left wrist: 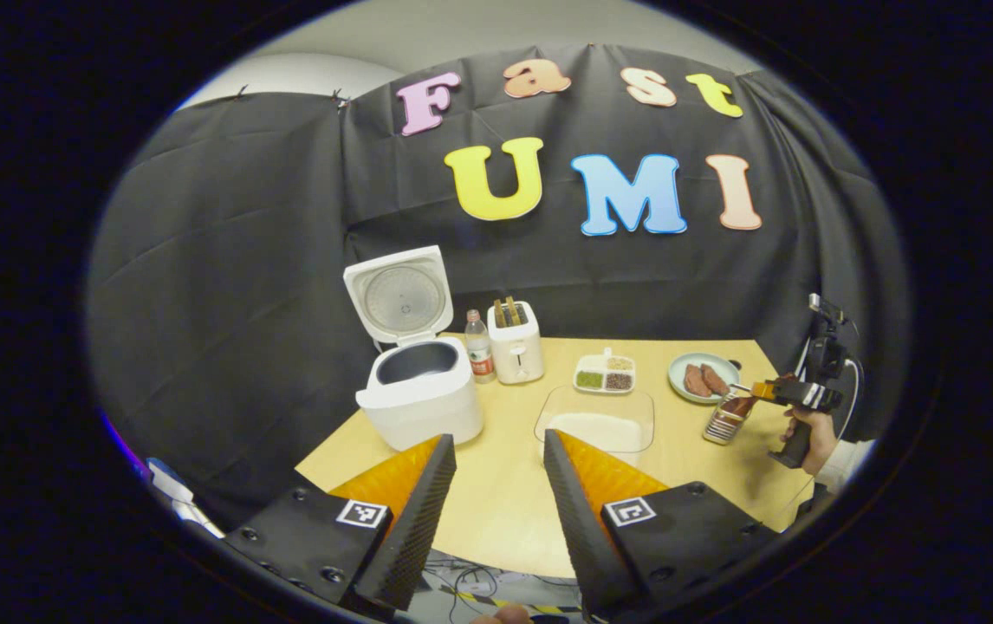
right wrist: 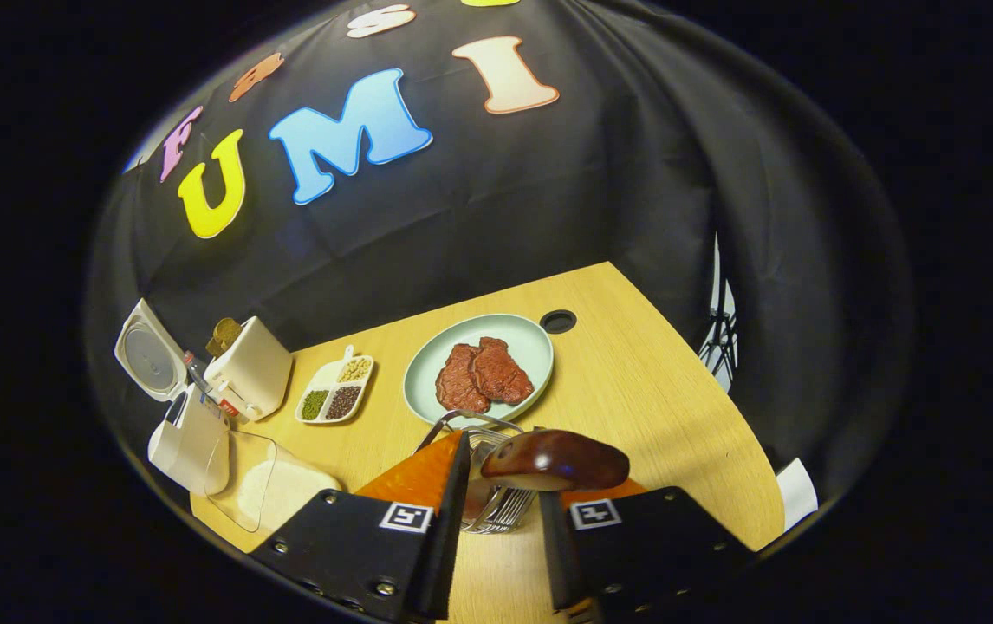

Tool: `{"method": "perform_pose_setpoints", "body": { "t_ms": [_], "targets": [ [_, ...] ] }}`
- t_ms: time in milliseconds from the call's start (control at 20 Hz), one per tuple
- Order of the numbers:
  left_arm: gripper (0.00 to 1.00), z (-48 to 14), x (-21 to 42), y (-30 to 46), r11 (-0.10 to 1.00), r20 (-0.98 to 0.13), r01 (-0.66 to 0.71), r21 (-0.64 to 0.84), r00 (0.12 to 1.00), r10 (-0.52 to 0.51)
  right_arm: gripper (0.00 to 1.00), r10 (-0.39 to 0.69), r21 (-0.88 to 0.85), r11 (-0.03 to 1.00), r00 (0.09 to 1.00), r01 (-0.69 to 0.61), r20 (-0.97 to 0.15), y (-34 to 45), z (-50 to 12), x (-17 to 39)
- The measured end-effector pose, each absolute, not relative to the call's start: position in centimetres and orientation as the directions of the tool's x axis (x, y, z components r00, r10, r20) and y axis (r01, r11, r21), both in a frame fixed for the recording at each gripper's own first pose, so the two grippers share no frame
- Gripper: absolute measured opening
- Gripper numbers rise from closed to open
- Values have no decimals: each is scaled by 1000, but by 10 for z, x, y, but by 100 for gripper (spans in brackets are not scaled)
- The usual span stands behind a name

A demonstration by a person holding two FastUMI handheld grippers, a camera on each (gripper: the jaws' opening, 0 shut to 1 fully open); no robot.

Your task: Close the left gripper, press the button to open the rice cooker; take a wooden spoon from the chopstick holder with the right hand, scoop a spoonful of rice and pour it into the rice cooker, then put the wooden spoon back into the chopstick holder.

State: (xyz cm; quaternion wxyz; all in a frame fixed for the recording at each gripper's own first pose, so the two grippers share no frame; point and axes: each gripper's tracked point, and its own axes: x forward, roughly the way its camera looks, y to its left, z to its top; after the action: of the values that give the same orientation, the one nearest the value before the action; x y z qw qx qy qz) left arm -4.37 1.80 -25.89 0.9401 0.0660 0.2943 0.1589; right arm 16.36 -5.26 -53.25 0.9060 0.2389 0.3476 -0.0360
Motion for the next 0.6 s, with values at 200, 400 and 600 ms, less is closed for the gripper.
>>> {"method": "perform_pose_setpoints", "body": {
  "t_ms": [200,400,600],
  "targets": [
    [80,-266,-58,27,934,-551,-305,187,754,357,43,85,423,872,776,246,-625,-55,-523,172],
    [81,-275,-71,39,923,-554,-348,166,741,379,24,72,427,862,767,275,-638,-56,-521,177],
    [81,-272,-84,50,914,-546,-371,165,738,398,24,93,434,864,767,254,-635,-47,-510,174]
  ]
}}
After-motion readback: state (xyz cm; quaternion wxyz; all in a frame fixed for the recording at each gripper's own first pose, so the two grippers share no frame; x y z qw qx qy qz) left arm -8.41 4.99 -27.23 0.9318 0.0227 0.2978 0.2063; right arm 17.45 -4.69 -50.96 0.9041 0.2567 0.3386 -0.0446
